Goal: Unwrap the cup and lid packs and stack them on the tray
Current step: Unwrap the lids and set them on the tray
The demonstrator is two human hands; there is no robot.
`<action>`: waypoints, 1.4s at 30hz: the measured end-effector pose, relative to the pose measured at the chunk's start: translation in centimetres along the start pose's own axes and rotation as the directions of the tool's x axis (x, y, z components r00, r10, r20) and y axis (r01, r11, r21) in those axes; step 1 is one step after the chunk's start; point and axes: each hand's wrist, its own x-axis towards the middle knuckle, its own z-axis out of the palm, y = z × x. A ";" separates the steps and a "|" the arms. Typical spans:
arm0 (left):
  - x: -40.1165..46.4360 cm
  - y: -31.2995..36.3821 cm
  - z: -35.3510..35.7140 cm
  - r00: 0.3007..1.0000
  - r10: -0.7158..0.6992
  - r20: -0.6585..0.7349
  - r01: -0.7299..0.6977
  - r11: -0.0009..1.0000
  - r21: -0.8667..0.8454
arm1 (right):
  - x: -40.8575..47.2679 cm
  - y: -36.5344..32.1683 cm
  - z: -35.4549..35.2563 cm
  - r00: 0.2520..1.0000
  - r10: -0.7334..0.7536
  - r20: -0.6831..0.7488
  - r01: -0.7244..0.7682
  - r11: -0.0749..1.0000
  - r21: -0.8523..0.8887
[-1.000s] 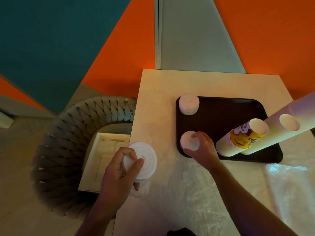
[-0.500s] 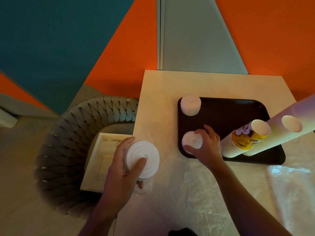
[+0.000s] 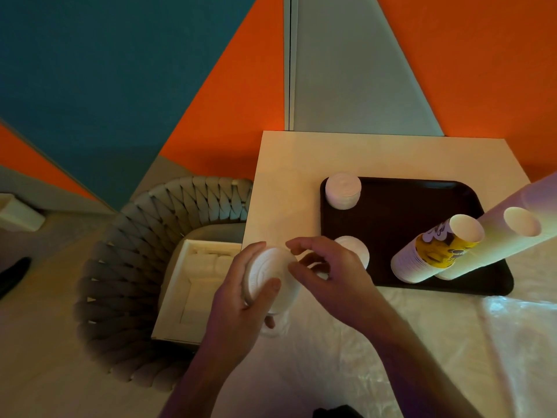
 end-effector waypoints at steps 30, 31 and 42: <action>-0.2 1.2 -0.2 0.996 0.051 0.068 -0.047 0.997 -0.056 | 0.3 -0.3 -0.9 0.996 0.059 0.070 -0.070 0.985 0.161; -0.2 1.2 -0.2 0.996 0.056 0.066 -0.053 0.997 -0.051 | 0.3 -0.3 -0.9 0.995 0.065 0.070 -0.076 0.981 0.176; -0.2 1.6 -0.9 0.995 0.072 0.072 -0.062 0.988 -0.138 | -0.3 -0.3 -0.7 0.979 0.134 0.154 -0.186 0.894 0.407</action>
